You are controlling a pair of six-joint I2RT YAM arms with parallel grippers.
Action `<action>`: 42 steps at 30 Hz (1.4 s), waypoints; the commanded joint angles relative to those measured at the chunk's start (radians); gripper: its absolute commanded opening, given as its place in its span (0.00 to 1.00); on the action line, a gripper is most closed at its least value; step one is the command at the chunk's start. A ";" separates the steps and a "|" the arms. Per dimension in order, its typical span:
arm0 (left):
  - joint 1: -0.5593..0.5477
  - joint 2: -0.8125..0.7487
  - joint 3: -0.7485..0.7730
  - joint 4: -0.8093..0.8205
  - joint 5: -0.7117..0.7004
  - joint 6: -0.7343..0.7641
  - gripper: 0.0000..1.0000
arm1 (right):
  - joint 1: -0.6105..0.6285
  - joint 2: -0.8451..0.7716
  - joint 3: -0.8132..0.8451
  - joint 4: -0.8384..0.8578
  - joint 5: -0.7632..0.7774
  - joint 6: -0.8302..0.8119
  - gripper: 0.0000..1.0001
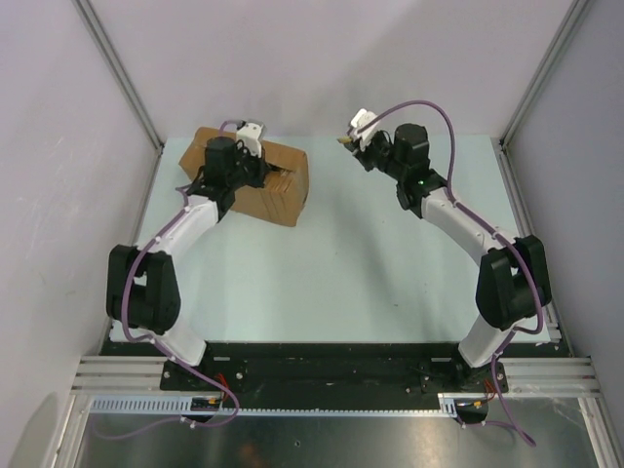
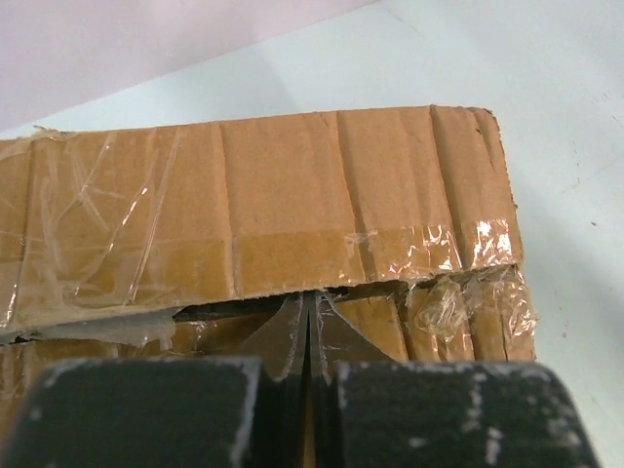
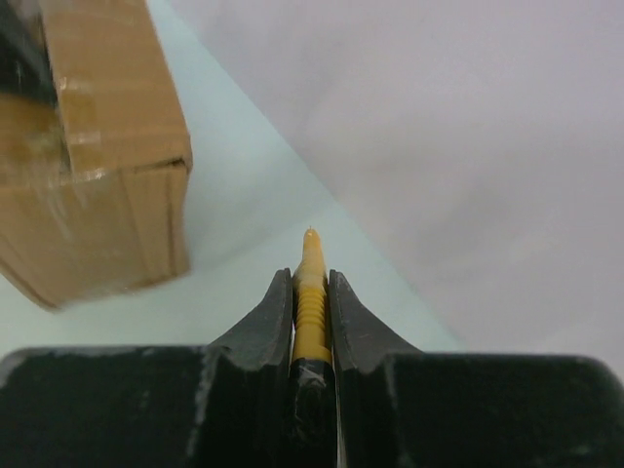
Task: Unpack the express box
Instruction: Cut the express box at the center of the board.
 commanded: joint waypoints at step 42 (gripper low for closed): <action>0.028 -0.025 0.417 -0.498 0.312 -0.225 0.24 | 0.266 -0.032 0.020 0.120 0.560 1.072 0.00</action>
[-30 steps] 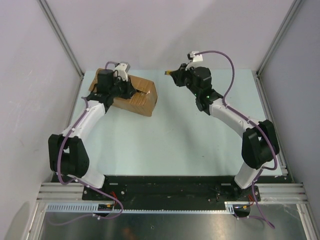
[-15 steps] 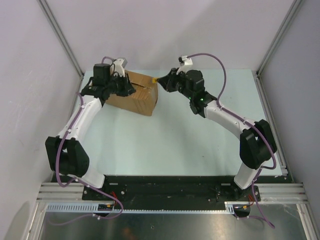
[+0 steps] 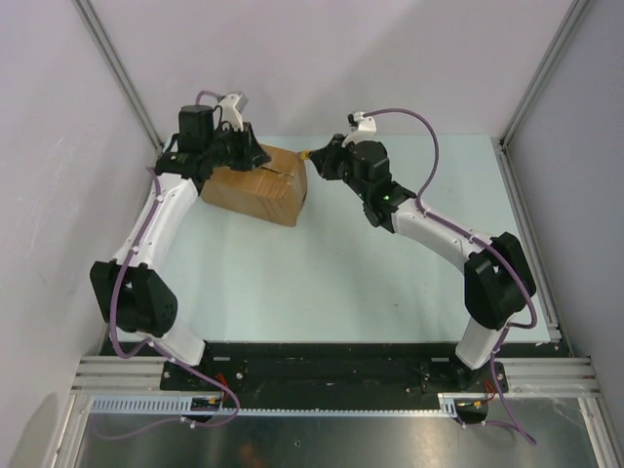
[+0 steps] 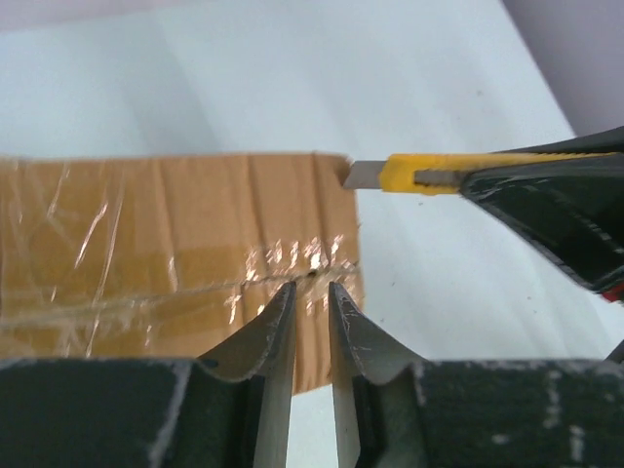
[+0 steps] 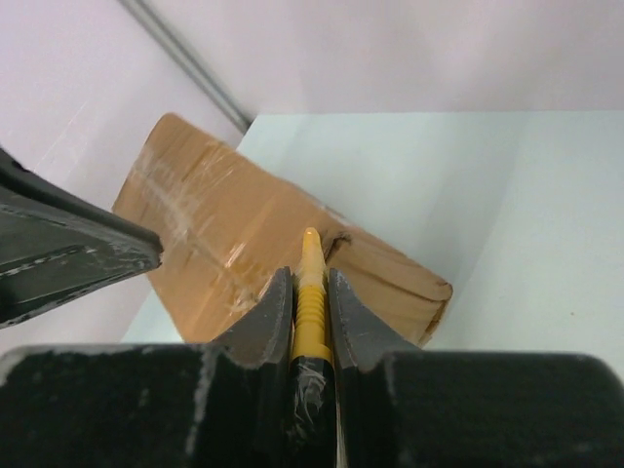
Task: Unpack the express box
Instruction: Cut the express box at the center of the board.
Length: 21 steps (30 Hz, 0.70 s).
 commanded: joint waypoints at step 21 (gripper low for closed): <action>-0.163 0.168 0.101 0.076 -0.176 0.027 0.01 | 0.217 -0.184 -0.098 -0.147 0.648 0.290 0.00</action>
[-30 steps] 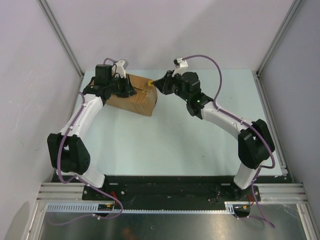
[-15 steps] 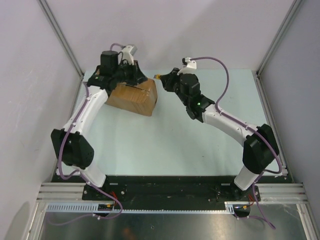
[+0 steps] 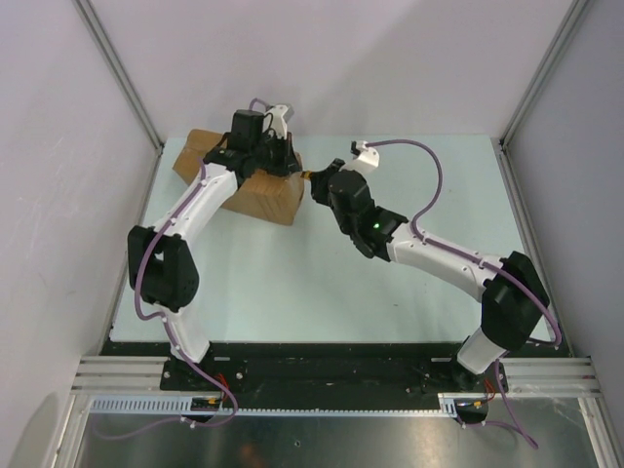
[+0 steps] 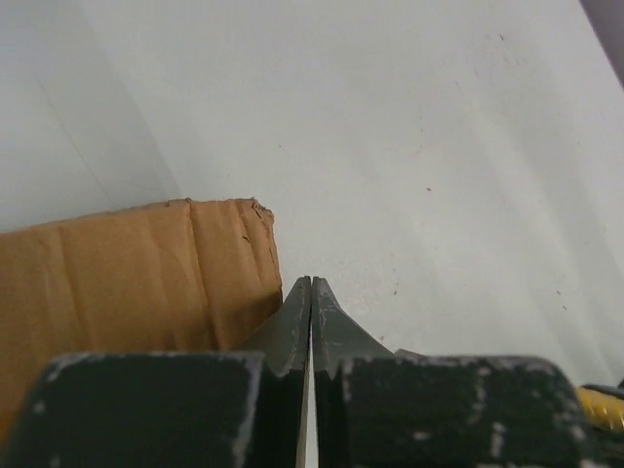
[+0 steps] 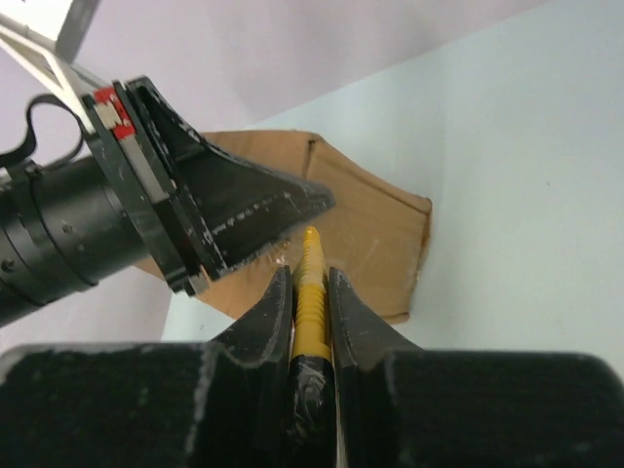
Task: Unpack the express box
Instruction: Cut the express box at the center of the board.
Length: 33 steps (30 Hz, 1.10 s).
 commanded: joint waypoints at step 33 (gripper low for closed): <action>-0.009 -0.035 -0.014 0.066 -0.249 0.101 0.17 | 0.016 0.085 -0.025 0.290 0.053 0.034 0.00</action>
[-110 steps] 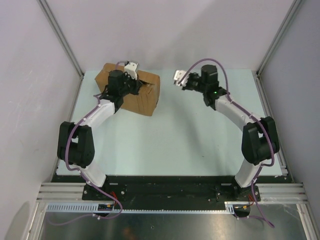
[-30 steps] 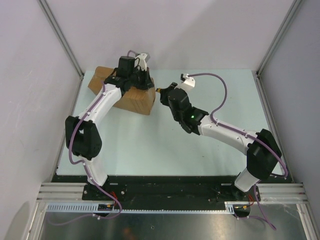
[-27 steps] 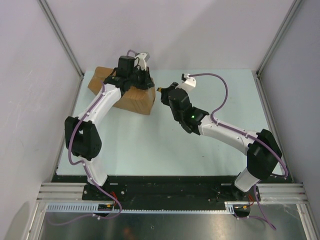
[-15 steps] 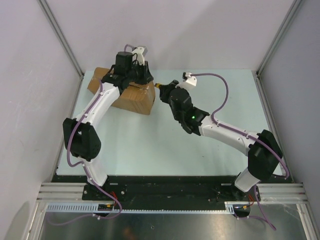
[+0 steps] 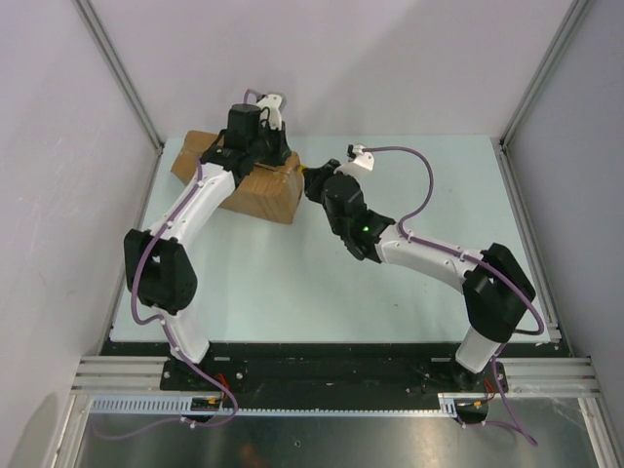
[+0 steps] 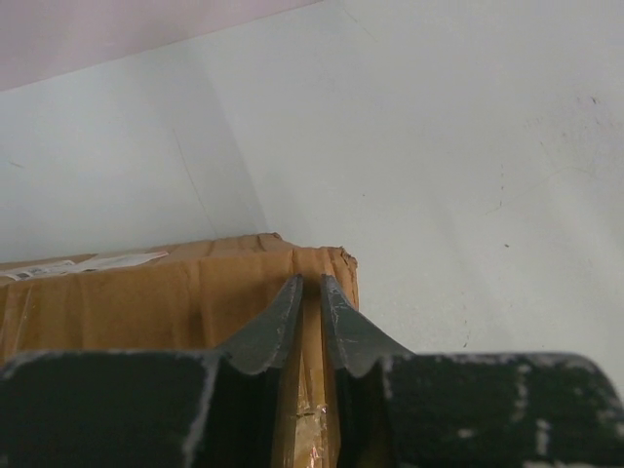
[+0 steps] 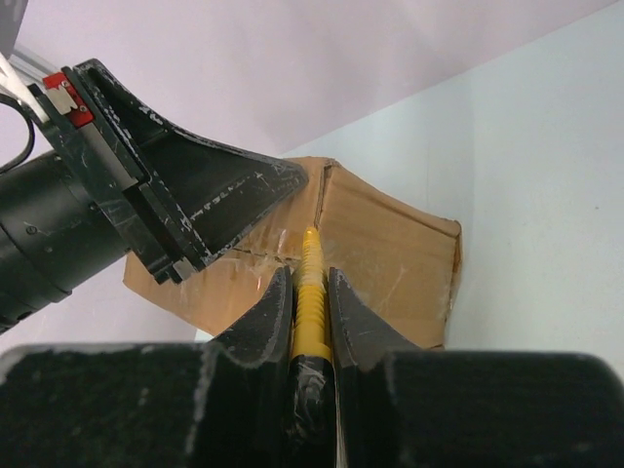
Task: Unpack the express box
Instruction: Cut the express box at the center of the board.
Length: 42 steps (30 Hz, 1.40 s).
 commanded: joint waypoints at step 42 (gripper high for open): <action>-0.019 -0.005 -0.075 0.004 -0.068 0.055 0.10 | -0.014 0.057 0.008 0.160 0.048 -0.030 0.00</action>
